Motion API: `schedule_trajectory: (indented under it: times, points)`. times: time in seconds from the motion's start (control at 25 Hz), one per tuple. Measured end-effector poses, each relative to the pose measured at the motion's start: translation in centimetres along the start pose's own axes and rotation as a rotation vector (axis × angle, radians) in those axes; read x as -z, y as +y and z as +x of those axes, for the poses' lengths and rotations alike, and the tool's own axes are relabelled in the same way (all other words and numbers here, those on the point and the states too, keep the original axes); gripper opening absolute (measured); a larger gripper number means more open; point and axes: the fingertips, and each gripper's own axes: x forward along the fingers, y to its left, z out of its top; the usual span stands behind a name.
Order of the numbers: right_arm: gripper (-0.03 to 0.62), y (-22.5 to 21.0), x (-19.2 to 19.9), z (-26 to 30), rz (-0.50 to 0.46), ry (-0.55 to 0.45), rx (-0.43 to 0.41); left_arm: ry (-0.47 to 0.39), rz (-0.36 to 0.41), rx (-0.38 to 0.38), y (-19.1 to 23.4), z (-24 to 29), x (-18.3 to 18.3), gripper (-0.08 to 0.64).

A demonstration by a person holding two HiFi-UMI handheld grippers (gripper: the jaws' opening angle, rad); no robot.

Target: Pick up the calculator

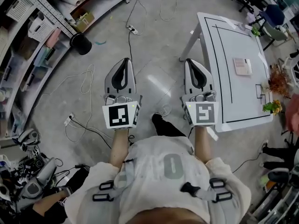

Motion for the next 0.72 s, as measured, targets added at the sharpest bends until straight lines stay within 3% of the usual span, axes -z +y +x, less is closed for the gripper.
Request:
schedule_trajectory:
  times: [0.32, 0.72]
  points:
    - [0.008, -7.2, 2.6, 4.9, -0.016, 0.036, 0.100, -0.022, 0.008, 0.096, -2.6, 10.2, 0.6, 0.020]
    - [0.008, -20.4, 3.5, 1.2, 0.015, 0.073, 0.437, -0.086, -0.009, 0.390, -14.3, 21.4, -1.6, 0.020]
